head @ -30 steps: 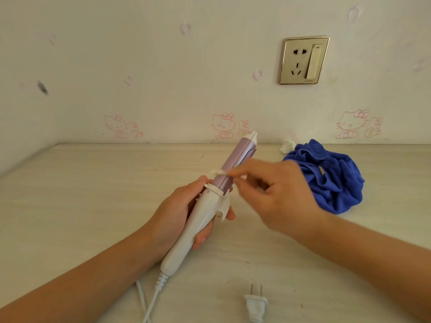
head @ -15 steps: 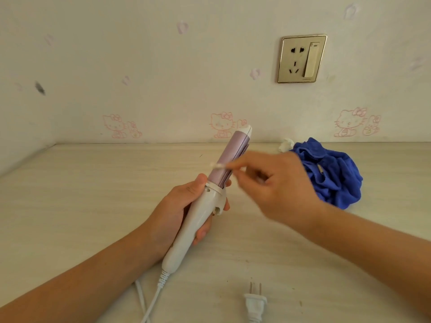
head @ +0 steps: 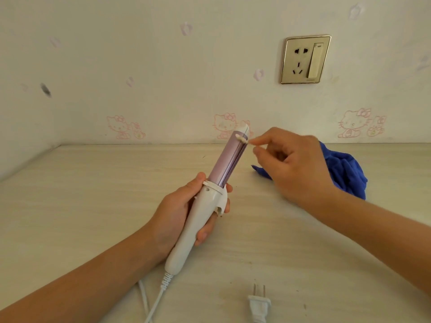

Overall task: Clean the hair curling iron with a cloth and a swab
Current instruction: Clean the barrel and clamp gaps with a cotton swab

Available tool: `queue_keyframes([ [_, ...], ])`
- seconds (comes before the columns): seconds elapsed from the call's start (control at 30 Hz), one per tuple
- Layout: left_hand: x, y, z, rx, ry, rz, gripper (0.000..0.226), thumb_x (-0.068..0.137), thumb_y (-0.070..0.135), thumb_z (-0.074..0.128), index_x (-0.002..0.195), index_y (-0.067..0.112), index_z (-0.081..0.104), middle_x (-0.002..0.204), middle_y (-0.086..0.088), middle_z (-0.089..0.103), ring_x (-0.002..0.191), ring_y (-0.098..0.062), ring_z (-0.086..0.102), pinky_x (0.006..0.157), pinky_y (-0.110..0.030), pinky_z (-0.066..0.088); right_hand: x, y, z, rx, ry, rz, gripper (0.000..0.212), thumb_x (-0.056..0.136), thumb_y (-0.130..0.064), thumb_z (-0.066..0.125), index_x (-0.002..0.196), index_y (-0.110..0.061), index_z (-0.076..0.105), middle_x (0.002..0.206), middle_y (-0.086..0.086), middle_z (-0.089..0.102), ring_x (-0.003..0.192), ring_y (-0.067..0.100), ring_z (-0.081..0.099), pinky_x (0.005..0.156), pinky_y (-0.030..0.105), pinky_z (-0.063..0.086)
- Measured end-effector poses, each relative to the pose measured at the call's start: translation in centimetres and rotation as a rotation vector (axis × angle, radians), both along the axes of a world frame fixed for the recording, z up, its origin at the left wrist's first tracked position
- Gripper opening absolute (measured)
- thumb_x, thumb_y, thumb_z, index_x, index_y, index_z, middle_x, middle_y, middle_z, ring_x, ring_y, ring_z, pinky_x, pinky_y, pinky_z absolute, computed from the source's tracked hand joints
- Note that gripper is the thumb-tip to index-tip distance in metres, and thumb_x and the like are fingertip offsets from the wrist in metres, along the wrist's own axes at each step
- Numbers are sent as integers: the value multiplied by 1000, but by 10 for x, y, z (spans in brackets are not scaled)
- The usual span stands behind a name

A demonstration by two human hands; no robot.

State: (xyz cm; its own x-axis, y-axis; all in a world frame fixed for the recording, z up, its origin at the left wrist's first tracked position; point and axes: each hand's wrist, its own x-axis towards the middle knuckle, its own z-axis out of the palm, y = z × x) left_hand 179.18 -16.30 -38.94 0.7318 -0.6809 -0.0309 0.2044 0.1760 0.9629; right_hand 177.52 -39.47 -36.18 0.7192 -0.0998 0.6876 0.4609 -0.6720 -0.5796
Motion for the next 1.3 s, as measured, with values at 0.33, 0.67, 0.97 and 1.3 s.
queue_keyframes([
  [0.33,6,1,-2,-56,-21,-16,46,99,51,45,114,12,65,92,-14,62,36,-14,45,36,-22,39,-7,8,-5,-38,-67,62,14,97,-11,67,101,-20,76,53,-10,54,47,8,46,49,18,35],
  [0.67,9,1,-5,-27,-61,-50,46,98,52,48,118,14,64,94,-20,68,35,-13,48,38,-20,42,-5,12,-6,-24,-80,46,14,96,-12,65,101,-20,76,51,-2,53,46,18,44,46,35,39],
  [0.97,7,1,-6,20,-97,-21,52,97,53,49,120,8,60,85,-16,64,34,-13,45,38,-20,39,-6,14,-4,-37,-55,51,16,95,-14,66,100,-20,79,50,-2,51,45,13,42,49,25,34],
  [1.3,5,-1,-6,60,-163,-26,60,97,64,47,124,15,67,84,-13,64,37,-13,47,39,-20,40,-19,26,-5,-136,-66,109,18,92,-12,66,95,-23,80,51,-25,48,45,1,44,52,17,34],
])
